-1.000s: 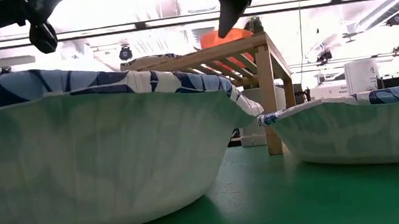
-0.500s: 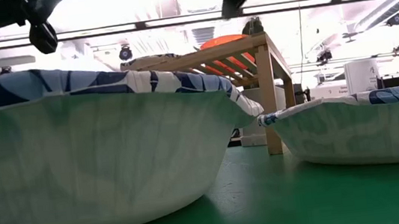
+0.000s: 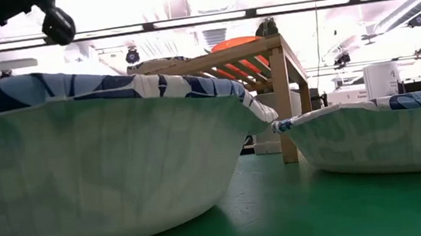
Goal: Place and stack bowls onto a shelf
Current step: Stack the blue and white bowl on top of the blue and white bowl on the shelf
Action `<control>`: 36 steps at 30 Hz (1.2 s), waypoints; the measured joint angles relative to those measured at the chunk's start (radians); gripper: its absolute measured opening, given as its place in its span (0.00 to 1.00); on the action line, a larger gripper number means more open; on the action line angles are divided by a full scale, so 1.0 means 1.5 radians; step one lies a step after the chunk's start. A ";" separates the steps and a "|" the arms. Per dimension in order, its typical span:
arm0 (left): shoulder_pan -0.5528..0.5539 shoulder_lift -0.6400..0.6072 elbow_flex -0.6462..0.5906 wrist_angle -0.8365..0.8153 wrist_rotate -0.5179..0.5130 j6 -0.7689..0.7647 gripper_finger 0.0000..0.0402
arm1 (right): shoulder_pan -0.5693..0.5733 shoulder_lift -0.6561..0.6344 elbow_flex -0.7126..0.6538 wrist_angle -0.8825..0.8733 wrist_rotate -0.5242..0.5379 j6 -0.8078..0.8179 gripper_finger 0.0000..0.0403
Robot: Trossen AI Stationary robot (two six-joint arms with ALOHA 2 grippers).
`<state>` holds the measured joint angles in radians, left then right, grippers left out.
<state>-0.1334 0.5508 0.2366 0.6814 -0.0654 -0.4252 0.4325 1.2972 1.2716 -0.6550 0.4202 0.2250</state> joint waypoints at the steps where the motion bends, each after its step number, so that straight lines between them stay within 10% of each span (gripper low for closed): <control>1: -0.007 0.020 0.012 -0.002 0.000 0.000 0.00 | 0.008 -0.008 -0.023 0.032 0.001 0.000 0.28; 7: -0.046 0.144 0.129 -0.144 0.000 0.003 0.00 | 0.029 -0.050 -0.145 0.181 0.000 -0.040 0.28; 20: -0.108 0.508 0.459 -0.867 -0.001 0.058 0.00 | 0.029 -0.155 -0.317 0.370 0.000 -0.076 0.28; 36: -0.115 0.737 0.551 -0.942 -0.047 0.166 0.32 | 0.029 -0.180 -0.346 0.391 0.000 -0.070 0.28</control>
<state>-0.3054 1.6568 1.0637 -0.7317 -0.1363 -0.1756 0.4759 1.0276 0.7532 -0.0690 0.4202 0.1207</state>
